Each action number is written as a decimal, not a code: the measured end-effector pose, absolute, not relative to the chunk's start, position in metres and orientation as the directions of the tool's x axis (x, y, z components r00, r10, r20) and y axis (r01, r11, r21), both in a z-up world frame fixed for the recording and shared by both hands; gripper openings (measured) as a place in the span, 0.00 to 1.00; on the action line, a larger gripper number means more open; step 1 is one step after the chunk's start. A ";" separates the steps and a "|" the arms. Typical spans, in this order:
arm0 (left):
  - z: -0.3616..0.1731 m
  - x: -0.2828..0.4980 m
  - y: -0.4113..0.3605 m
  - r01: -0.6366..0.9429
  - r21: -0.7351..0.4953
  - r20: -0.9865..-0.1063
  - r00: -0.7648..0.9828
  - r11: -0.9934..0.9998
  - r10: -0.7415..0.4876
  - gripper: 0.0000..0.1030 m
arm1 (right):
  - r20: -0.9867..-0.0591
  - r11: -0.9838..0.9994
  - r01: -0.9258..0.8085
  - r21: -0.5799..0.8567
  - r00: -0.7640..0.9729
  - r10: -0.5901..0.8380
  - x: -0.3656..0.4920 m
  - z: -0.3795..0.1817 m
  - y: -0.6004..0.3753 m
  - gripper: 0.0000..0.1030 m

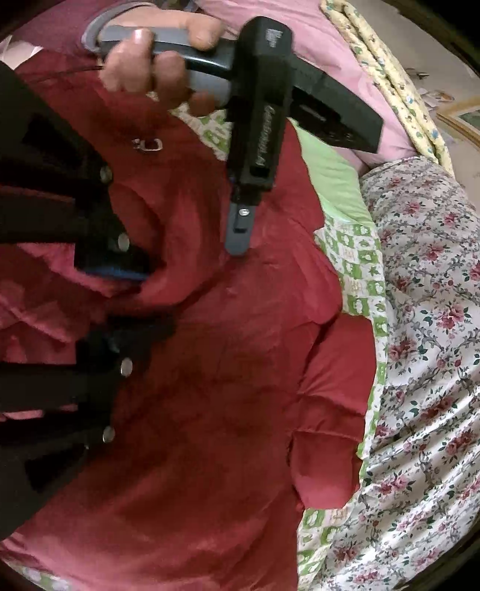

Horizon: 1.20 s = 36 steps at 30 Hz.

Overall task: Fold large clothes
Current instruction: 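Fold the held sleeve across the jacket body with the right tool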

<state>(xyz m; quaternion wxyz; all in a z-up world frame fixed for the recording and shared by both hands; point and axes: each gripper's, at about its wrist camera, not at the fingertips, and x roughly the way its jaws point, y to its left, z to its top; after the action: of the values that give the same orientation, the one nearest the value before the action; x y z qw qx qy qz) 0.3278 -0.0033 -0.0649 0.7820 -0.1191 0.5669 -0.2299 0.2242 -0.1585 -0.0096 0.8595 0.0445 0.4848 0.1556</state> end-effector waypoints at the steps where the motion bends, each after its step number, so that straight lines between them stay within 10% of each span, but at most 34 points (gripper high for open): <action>1: -0.058 0.325 -0.003 0.243 -0.434 -0.828 0.271 0.868 -0.490 0.19 | -0.819 0.946 -0.227 0.231 0.480 0.315 0.220 -0.009 -0.161 0.40; 19: -0.044 0.321 0.021 0.310 -0.003 -0.837 0.520 0.951 -0.172 0.29 | -0.827 0.965 0.149 0.218 0.553 0.101 0.224 -0.012 -0.296 0.46; 27: -0.004 0.282 0.032 0.344 -0.151 -0.738 0.584 0.927 -0.338 0.30 | -0.856 0.975 0.141 0.171 0.511 0.076 0.226 -0.035 -0.289 0.54; 36: -0.084 0.304 -0.001 0.316 -0.163 -0.854 0.428 0.935 -0.294 0.30 | -0.870 0.989 0.107 0.100 0.491 0.035 0.230 -0.039 -0.277 0.77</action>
<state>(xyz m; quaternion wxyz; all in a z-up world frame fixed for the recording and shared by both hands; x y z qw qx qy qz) 0.3045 -0.0013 -0.0835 0.8451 0.0109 0.5033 -0.1803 0.2299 -0.2766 -0.0386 0.8606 0.0706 0.5040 -0.0210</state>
